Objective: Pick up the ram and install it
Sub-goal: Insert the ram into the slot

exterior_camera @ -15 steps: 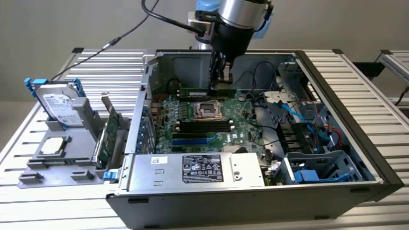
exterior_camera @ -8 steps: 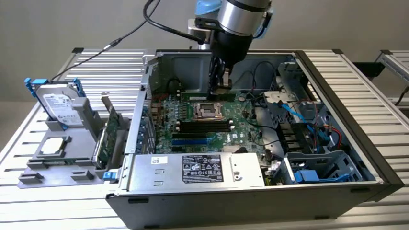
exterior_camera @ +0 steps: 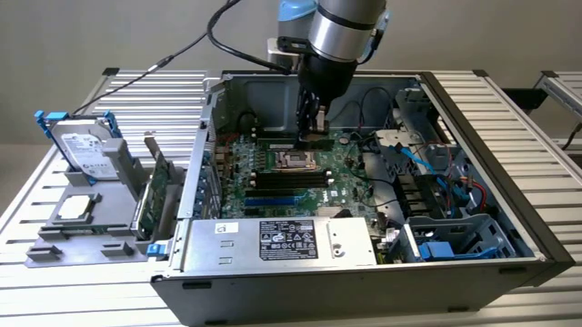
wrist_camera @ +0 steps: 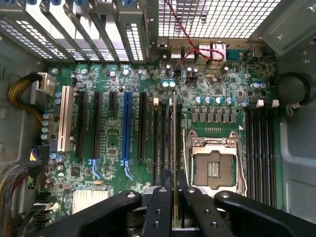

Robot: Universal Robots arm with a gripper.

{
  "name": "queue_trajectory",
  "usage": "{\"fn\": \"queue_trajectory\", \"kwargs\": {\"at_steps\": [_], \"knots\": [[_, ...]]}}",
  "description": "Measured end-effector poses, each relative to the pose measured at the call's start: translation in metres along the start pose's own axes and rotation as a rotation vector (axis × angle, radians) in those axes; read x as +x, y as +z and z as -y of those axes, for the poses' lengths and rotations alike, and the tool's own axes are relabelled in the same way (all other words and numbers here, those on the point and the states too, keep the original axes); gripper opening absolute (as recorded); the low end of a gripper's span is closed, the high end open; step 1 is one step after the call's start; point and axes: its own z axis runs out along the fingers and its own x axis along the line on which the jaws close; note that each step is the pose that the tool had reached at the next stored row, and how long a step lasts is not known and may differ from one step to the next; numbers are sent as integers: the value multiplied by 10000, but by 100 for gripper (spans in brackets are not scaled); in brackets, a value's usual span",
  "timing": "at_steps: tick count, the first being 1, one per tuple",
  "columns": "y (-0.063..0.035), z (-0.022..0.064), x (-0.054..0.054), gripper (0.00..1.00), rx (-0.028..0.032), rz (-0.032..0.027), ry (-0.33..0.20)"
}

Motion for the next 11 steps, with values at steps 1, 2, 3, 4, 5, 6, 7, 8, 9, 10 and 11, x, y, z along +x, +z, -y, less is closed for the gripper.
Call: {"fn": "queue_trajectory", "kwargs": {"at_steps": [1, 2, 3, 4, 5, 6, 7, 8, 9, 10, 11], "knots": [[14, 0, 1, 14, 11, -3, -23], [24, -1, 4, 14, 25, -9, -45], [35, -6, 8, 14, 39, -13, -61], [46, -15, 12, 14, 54, -15, -70], [56, -30, 18, 14, 76, -18, -75], [67, -48, 23, 14, 106, -18, -76], [79, -69, 28, 14, 153, -17, -77], [89, -88, 31, 14, 213, -18, -81], [98, -104, 33, 14, 293, -22, -87], [106, -119, 34, 14, 381, -26, -96], [115, -134, 35, 14, 461, -28, -101]]}}
